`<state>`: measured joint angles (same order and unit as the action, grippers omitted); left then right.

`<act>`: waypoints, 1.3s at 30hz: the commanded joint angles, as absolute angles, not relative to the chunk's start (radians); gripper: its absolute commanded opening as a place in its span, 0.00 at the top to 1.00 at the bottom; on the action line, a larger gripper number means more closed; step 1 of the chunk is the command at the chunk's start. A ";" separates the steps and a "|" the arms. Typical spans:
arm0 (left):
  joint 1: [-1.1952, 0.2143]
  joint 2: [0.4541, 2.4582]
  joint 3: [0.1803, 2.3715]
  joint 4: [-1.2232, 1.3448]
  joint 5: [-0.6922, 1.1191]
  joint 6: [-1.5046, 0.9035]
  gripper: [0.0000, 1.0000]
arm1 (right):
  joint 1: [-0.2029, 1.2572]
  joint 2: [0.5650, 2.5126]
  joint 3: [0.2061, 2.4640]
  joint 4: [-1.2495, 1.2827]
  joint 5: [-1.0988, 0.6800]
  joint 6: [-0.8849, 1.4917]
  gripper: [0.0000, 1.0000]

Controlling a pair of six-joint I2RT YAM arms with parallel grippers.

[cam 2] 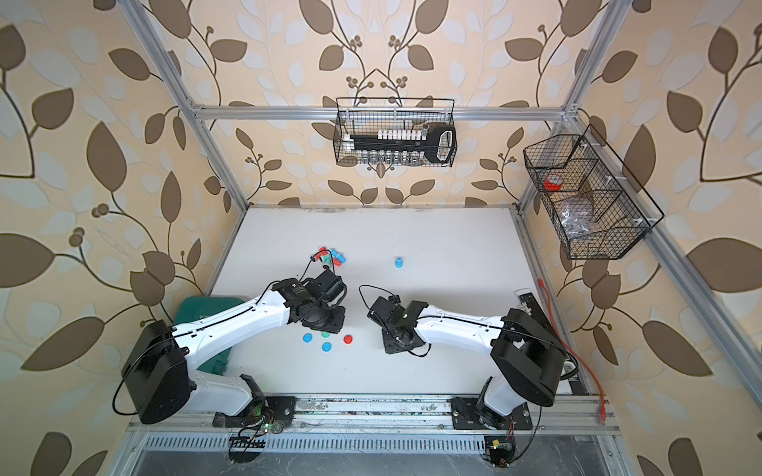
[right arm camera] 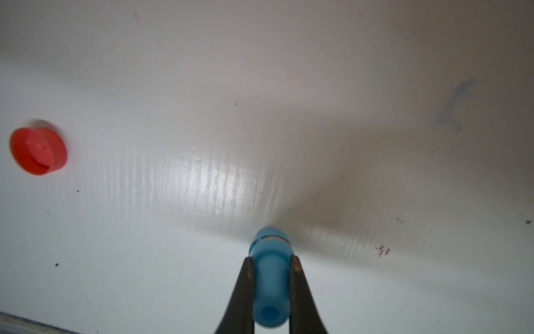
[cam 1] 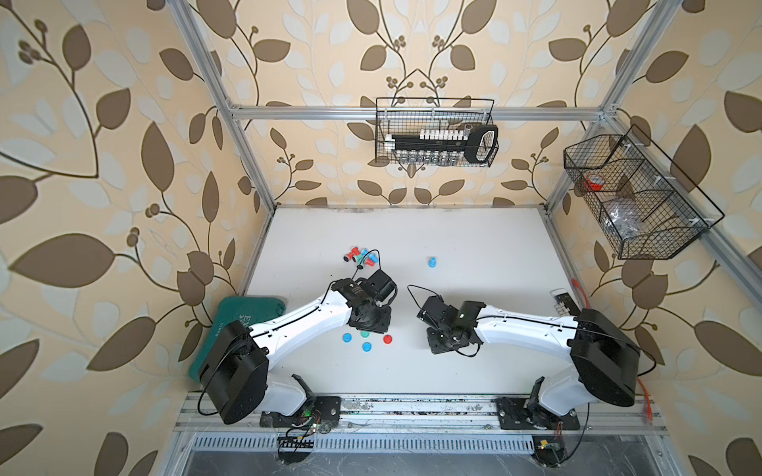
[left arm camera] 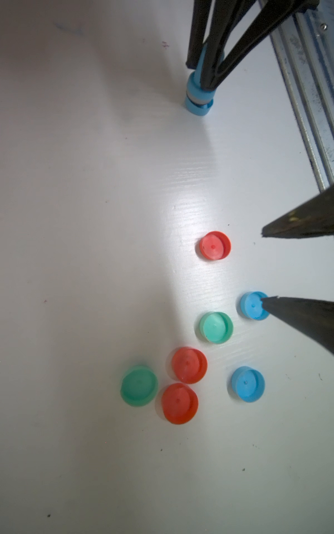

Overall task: Close the stamp cap
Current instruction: Close the cover of the stamp.

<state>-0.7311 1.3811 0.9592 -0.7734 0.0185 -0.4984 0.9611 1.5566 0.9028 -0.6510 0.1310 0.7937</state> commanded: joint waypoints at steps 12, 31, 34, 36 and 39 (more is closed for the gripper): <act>-0.717 1.365 0.940 -0.765 0.020 -0.514 0.63 | 0.992 1.540 0.892 -0.665 0.158 0.816 1.00; -0.717 1.364 0.931 -0.760 0.018 -0.514 0.63 | 1.005 1.528 0.899 -0.668 0.172 0.825 1.00; -0.717 1.364 0.930 -0.759 0.020 -0.514 0.63 | 1.006 1.528 0.901 -0.670 0.173 0.824 1.00; -0.717 1.365 0.931 -0.760 0.018 -0.514 0.63 | 1.006 1.531 0.901 -0.668 0.170 0.823 1.00; -0.717 1.366 0.931 -0.759 0.019 -0.515 0.63 | 1.009 1.534 0.902 -0.666 0.167 0.822 1.00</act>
<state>-0.7311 1.3811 0.9367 -0.7578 0.0189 -0.5018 0.9997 1.5471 0.9028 -0.6537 0.1501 0.8116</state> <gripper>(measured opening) 0.366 0.122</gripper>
